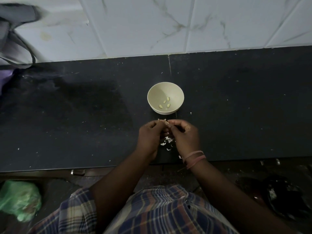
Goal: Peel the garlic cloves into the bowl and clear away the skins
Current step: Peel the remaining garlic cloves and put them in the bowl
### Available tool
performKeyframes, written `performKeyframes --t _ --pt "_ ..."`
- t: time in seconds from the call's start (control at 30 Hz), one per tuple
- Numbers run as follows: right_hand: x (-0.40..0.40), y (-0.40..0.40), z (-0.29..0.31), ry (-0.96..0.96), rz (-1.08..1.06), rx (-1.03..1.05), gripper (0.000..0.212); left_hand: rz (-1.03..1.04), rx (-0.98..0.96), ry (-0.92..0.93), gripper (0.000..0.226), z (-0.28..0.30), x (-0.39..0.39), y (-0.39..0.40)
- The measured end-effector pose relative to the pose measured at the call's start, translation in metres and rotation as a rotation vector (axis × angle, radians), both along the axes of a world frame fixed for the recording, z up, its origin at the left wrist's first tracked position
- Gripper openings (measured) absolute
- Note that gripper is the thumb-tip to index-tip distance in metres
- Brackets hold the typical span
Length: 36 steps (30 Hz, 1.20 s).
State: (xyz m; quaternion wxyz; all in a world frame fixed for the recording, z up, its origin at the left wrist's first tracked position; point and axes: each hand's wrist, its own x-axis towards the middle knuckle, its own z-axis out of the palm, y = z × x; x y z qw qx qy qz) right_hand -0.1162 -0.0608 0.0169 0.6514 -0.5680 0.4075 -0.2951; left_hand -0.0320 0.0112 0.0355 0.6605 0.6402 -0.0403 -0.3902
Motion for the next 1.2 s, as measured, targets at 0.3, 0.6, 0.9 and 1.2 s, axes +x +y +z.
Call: performKeyframes --t 0.3,0.6,0.9,1.2 --pt "0.006 0.0 0.01 -0.224 -0.016 0.548 0.016 -0.013 -0.052 0.089 0.016 -0.005 0.001 0.003" --pt "0.003 0.001 0.003 -0.255 -0.059 0.853 0.01 -0.022 -0.046 0.234 0.016 -0.011 -0.005 0.003" --pt "-0.006 -0.012 -0.002 -0.195 -0.148 0.866 0.006 0.044 0.059 0.183 0.008 -0.018 -0.002 0.008" --pt "-0.002 -0.008 0.003 -0.21 -0.064 0.691 0.014 0.058 0.115 0.065 0.016 -0.012 0.002 0.005"
